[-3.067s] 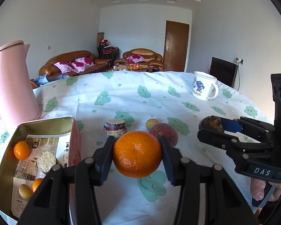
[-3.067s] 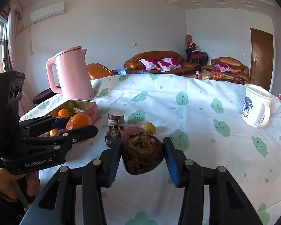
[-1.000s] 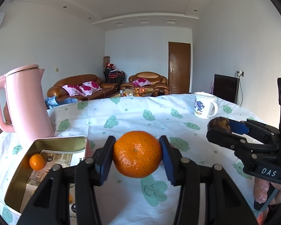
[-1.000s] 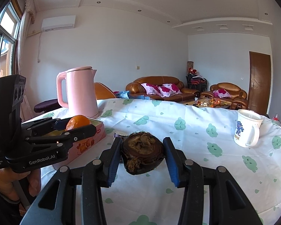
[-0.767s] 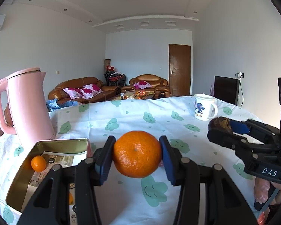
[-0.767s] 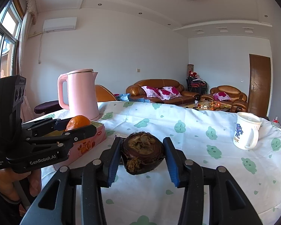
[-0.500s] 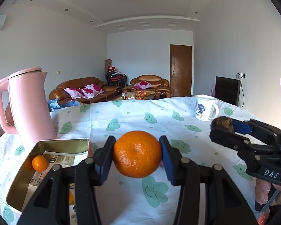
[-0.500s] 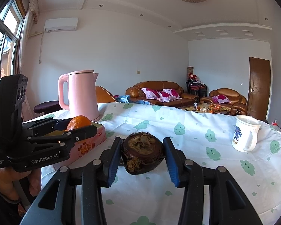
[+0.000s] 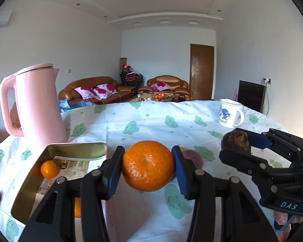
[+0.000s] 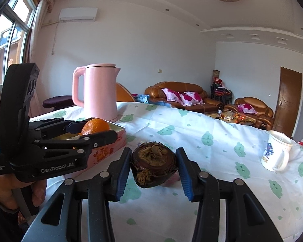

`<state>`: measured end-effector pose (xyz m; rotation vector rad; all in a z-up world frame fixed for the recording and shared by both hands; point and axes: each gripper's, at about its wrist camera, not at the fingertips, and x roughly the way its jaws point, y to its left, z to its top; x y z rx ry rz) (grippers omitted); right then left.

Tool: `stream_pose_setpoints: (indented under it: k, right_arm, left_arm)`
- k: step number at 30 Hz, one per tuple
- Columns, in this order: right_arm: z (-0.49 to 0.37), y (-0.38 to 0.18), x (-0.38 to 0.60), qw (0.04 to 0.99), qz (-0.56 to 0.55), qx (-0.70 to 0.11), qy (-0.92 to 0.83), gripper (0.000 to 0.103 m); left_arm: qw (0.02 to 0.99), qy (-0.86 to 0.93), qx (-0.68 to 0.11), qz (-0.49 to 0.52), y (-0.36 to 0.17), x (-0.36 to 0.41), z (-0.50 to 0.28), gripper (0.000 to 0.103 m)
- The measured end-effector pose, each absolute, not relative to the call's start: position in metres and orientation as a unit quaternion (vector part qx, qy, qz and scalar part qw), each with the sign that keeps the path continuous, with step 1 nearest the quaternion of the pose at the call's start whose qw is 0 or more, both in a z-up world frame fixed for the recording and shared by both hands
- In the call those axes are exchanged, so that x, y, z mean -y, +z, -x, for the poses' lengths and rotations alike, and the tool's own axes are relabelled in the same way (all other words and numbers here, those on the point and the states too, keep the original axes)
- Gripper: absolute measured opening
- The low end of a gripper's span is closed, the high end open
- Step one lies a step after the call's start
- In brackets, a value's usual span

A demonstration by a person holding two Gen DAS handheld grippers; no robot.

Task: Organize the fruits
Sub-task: 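Carry the mandarin and mangosteen over the tin box with both grippers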

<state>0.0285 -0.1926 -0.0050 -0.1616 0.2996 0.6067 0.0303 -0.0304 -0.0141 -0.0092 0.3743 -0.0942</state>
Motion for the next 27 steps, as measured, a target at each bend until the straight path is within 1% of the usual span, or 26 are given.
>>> stream_pose_setpoints:
  k: [8,16,27]
  right_arm:
    - [-0.033,-0.001,0.171,0.931,0.092,-0.156,0.317,0.047]
    - [-0.040,0.011,0.150,0.924,0.096,-0.157,0.337,0.047]
    - [-0.049,0.013,0.121,0.913,0.105,-0.161,0.360,0.047]
  left_arm:
    - [0.980,-0.026,-0.196,0.010,-0.016,0.014,-0.031,0.049]
    - [0.978,0.001,-0.206,0.022,-0.016,-0.017,-0.030,0.049]
    - [0.975,0.044,-0.216,0.035,-0.017,-0.058,-0.030,0.049]
